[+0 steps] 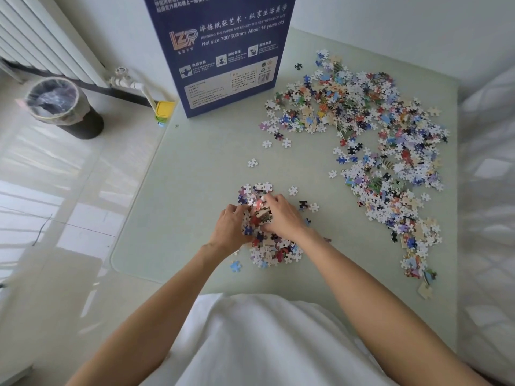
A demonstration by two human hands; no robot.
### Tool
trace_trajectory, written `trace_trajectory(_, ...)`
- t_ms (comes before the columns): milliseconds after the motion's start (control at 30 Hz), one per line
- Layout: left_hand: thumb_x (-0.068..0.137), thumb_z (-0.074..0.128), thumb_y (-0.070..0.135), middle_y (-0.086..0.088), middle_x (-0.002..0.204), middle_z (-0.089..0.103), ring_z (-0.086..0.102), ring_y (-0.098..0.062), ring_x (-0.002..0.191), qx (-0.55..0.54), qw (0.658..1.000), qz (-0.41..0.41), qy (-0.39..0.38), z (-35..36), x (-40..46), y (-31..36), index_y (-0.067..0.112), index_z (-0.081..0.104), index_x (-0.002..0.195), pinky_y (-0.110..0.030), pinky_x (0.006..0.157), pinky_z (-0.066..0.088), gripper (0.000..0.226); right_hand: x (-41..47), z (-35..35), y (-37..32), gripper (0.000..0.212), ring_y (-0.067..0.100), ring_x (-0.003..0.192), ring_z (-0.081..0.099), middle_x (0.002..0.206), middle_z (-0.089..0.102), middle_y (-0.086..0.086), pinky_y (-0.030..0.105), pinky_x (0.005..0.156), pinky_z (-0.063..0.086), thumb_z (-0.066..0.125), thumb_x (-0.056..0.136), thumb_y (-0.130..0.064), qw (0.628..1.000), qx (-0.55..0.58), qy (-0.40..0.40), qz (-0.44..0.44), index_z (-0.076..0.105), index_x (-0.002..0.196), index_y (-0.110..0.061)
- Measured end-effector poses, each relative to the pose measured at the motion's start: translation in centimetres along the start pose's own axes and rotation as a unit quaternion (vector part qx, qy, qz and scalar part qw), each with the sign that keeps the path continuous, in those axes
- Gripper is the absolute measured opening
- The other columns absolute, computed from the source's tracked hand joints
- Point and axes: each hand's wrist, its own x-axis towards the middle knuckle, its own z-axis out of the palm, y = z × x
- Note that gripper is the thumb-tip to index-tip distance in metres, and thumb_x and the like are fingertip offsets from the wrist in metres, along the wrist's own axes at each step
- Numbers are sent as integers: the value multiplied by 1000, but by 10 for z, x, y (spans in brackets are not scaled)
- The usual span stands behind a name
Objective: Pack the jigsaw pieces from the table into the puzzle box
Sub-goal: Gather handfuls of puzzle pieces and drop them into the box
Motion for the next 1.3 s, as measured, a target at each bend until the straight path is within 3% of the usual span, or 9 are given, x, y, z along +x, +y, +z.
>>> trace_trajectory(200,61,80,49,-8,130,33,32,-24,118,105,994,5,-12,8,-7,12,11,18,142,-30,99,39,109,-4,1,-1,52,24,102,58,115,57,7,35,84,49,73,78,-22,999,43,11,8,47,122,-16)
trace_trajectory(467,69,79,36,-11,121,45,46,-27,112,40,999,-7,-16,2,0,6,14,30,137,-33,94,39,86,-10,-2,13,42,20,107,59,121,62,-1,30,89,46,73,78,-26,988,147,20,41,59,117,-18)
trace_trajectory(567,76,75,28,-11,115,51,53,-26,102,25,1000,2,-4,-1,1,3,13,42,128,-31,88,44,64,-16,-4,19,31,30,92,65,115,64,-6,38,82,52,72,79,-28,982,179,29,61,61,107,-26)
trace_trajectory(833,83,68,21,-5,102,67,63,-22,89,3,1000,13,19,-17,4,-3,14,63,112,-30,80,52,29,-25,-12,26,26,26,67,59,112,65,-1,15,51,37,68,81,-8,973,200,65,91,66,105,-17)
trace_trajectory(900,84,67,20,-5,95,70,65,-21,85,-15,999,4,31,-22,6,-6,13,67,105,-29,76,52,22,-26,-14,26,31,26,77,62,115,65,1,10,54,36,69,80,-10,971,204,79,96,65,110,-14)
trace_trajectory(1000,85,67,22,-4,85,71,64,-21,73,-30,999,0,45,-31,5,-10,12,70,98,-24,65,48,17,-28,-19,25,33,26,97,63,115,64,2,19,71,43,72,78,-15,963,227,92,107,66,110,-13)
trace_trajectory(1067,85,67,23,-5,82,72,65,-20,69,-48,997,5,58,-39,5,-11,11,71,95,-25,63,49,17,-30,-24,24,32,26,96,63,109,66,0,19,73,46,74,77,-17,959,245,91,112,67,108,-13)
trace_trajectory(1200,85,67,24,4,75,71,63,-3,56,-107,988,40,103,-74,3,1,17,71,101,-8,56,46,18,-33,-54,22,31,12,88,61,102,66,1,-1,66,40,74,76,-12,957,259,95,90,67,106,-11)
trace_trajectory(1300,84,68,24,3,78,73,65,-6,59,-129,977,95,144,-124,5,24,17,71,102,-20,65,54,19,-29,-99,8,32,3,82,60,97,66,-3,-1,67,42,74,75,-9,954,272,116,53,67,106,-13)
